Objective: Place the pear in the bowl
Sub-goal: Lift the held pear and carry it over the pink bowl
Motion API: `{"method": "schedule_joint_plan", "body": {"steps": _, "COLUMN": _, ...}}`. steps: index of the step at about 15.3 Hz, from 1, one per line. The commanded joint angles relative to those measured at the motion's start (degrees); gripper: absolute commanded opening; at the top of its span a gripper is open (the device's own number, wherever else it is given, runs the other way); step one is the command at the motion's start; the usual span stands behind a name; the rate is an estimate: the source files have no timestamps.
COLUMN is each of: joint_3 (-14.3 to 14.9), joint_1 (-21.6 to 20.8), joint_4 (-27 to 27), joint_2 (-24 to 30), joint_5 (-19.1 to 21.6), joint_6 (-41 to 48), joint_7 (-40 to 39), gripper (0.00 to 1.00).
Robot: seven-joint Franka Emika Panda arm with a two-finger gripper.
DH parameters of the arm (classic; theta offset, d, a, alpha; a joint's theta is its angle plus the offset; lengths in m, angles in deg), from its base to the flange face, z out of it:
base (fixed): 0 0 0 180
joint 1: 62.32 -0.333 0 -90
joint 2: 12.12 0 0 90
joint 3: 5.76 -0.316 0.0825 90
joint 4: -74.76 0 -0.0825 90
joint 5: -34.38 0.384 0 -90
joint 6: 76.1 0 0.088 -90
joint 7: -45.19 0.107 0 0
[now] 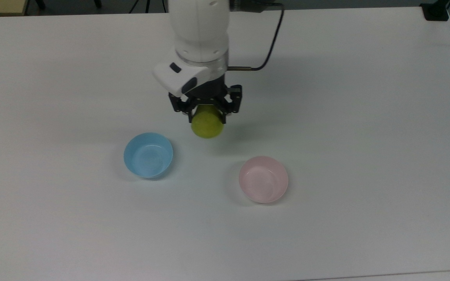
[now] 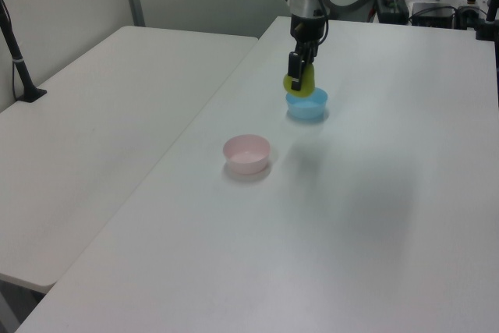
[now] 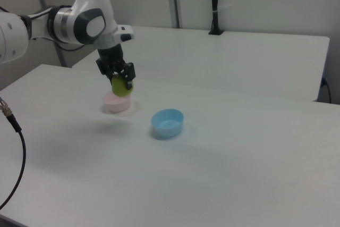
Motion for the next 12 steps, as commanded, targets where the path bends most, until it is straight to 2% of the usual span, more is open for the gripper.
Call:
{"method": "schedule_joint_plan", "body": {"steps": 1, "joint_3": 1.8, "joint_1": -3.4, "joint_4": -7.1, "joint_2": -7.4, "joint_5": 1.4, "joint_6": -2.3, "joint_7": 6.7, "gripper": 0.4}}
{"method": "schedule_joint_plan", "body": {"steps": 6, "joint_3": 1.7, "joint_1": -5.9, "joint_4": -7.5, "joint_2": -12.1, "joint_5": 2.4, "joint_6": -13.3, "joint_7": 12.2, "gripper": 0.4}}
{"method": "schedule_joint_plan", "body": {"steps": 12, "joint_3": 1.4, "joint_1": -7.5, "joint_4": -7.2, "joint_2": -15.6, "joint_5": 2.4, "joint_6": -18.9, "joint_7": 14.3, "gripper": 0.44}}
